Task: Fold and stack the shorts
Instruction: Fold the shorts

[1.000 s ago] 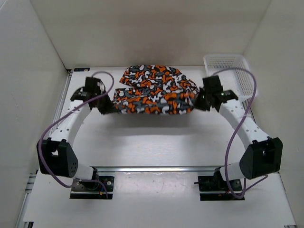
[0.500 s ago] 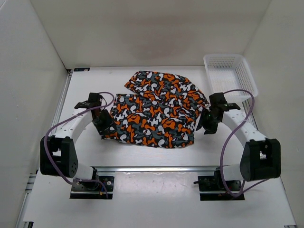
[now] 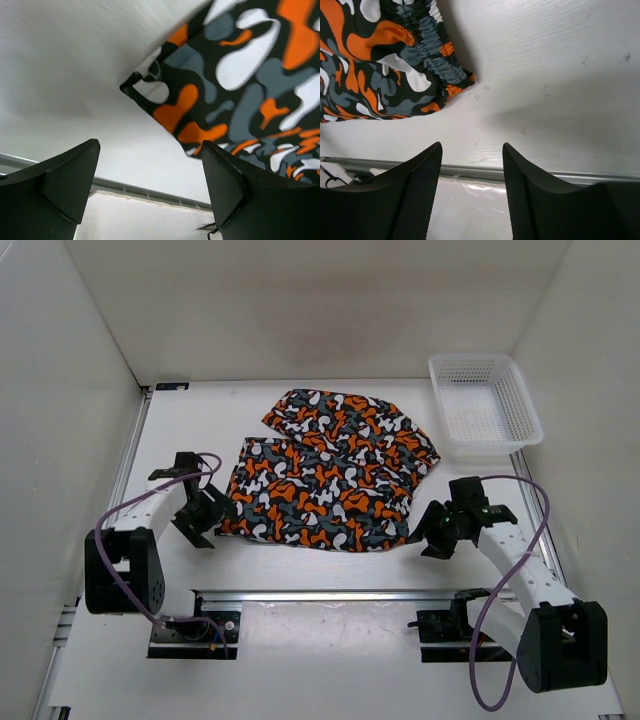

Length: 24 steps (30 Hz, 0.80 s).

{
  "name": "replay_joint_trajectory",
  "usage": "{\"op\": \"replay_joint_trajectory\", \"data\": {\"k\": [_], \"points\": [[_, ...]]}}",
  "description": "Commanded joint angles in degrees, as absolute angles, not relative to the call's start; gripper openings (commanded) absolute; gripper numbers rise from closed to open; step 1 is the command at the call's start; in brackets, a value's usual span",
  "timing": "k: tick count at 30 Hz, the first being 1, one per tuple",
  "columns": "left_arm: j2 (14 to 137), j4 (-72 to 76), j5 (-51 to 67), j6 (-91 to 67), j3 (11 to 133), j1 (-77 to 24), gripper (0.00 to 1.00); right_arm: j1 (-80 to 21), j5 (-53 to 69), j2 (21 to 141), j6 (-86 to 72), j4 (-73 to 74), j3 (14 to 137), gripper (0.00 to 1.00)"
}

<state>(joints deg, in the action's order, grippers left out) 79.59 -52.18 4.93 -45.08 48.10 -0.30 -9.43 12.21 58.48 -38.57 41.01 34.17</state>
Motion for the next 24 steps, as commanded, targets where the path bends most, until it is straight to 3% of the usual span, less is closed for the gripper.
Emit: {"op": "replay_joint_trajectory", "data": {"k": [1,2,4,6,7,8,16,21,24], "points": [[82.5,-46.6,7.5,-47.5,46.8,0.0,0.92,-9.4,17.3,58.0,-42.7,36.3,32.2,0.57],[83.5,-45.9,7.5,-47.5,46.8,-0.5,0.90,-9.4,18.4,58.5,-43.8,35.3,32.2,0.57],[85.8,-45.3,8.0,-47.0,46.8,-0.5,0.78,-9.4,19.6,59.2,-45.3,32.7,30.5,0.57],[86.4,-44.6,7.4,-47.0,47.4,-0.5,0.59,-9.4,20.1,59.2,-47.4,30.9,29.9,0.57],[86.4,-44.6,6.9,-47.0,47.4,-0.5,0.27,-9.4,20.1,59.2,-48.2,29.1,29.9,0.57],[86.4,-44.6,6.9,-47.0,47.4,-0.5,0.14,-9.4,20.1,59.2,-48.8,28.1,29.1,0.58],[83.6,-44.6,6.9,-46.5,47.9,-1.1,0.10,-11.6,22.8,67.7,-58.3,9.8,22.0,0.58],[83.0,-44.6,6.9,-46.5,47.3,-1.1,0.10,-16.0,15.9,72.2,-63.0,3.3,21.3,0.58],[82.3,-44.6,7.4,-46.0,47.3,-1.1,0.10,-17.3,11.5,74.7,-62.4,0.8,22.2,0.36]]}}
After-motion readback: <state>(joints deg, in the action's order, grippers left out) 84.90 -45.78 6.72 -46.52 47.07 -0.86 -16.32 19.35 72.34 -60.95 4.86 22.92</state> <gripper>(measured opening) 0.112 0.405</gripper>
